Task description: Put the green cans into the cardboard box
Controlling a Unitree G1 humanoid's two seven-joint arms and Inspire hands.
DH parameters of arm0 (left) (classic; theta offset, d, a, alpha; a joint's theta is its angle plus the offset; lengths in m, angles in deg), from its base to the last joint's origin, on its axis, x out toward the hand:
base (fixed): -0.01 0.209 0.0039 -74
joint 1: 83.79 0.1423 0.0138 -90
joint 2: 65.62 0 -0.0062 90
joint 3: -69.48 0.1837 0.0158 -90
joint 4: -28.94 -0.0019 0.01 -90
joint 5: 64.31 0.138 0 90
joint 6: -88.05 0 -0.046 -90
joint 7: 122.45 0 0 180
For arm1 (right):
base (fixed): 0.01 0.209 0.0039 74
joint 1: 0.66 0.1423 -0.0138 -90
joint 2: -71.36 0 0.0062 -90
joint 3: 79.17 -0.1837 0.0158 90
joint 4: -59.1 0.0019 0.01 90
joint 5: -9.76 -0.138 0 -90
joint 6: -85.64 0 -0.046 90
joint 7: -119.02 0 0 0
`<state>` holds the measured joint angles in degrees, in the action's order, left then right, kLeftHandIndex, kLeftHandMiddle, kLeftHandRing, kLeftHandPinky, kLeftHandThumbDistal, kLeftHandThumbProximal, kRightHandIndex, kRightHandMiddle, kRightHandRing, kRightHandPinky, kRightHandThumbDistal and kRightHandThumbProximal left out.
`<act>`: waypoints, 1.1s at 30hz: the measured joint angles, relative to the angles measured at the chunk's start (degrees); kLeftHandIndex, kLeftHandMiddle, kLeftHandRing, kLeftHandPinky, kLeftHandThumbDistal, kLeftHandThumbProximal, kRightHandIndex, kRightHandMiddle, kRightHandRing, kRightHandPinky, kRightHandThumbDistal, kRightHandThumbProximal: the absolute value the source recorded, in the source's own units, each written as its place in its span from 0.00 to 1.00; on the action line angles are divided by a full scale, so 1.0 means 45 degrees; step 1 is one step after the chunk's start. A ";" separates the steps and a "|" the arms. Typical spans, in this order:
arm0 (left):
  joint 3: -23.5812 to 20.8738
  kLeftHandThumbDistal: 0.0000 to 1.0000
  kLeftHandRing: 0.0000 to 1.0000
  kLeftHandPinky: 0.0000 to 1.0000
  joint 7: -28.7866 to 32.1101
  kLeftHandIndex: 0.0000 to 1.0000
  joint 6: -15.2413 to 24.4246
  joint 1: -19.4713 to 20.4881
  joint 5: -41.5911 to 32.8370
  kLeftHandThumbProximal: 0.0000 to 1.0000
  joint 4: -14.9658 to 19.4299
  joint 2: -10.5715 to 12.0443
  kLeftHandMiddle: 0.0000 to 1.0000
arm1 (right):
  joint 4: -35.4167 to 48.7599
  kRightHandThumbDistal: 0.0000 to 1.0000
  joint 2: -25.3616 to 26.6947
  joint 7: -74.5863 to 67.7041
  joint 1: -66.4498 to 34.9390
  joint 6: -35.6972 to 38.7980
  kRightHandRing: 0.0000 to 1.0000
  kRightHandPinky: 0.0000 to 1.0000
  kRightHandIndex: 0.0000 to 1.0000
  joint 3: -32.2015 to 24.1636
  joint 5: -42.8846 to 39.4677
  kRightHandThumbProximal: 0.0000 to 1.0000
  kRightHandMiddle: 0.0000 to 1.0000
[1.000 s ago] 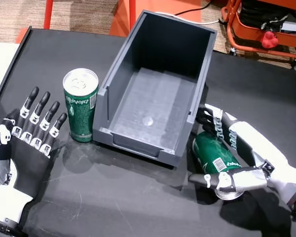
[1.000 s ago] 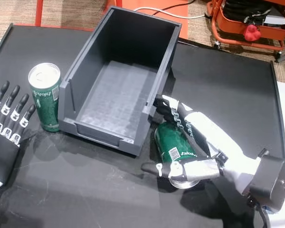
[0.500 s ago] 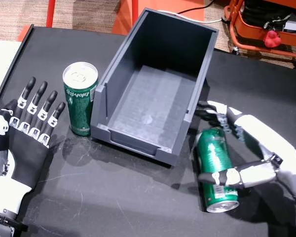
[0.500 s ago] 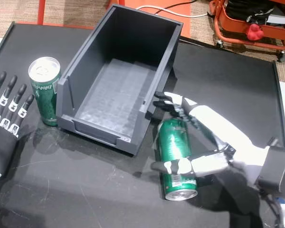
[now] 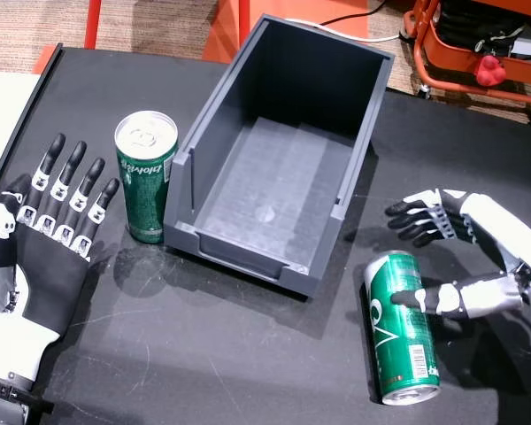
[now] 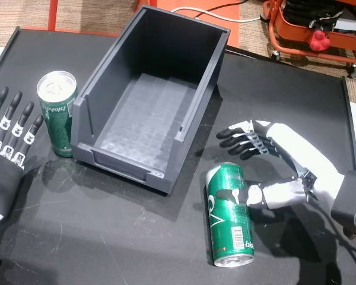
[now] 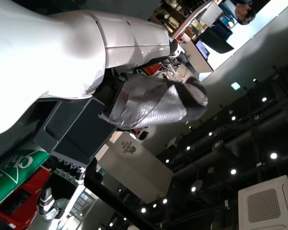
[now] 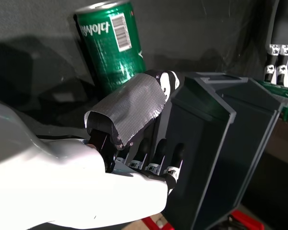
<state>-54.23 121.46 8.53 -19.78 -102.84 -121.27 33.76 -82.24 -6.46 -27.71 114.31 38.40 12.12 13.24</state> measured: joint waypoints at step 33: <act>0.0424 0.38 1.00 0.96 -0.0548 1.00 0.1143 -0.0005 0.0288 0.79 -0.0019 0.0463 0.99 | 0.6614 1.00 0.7393 -1.4655 0.3564 0.2703 0.90 0.88 0.95 0.5115 1.8430 0.33 0.92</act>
<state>-52.32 118.99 13.68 -19.80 -101.54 -121.35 35.85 -52.48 26.80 -93.66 130.34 50.56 35.14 96.18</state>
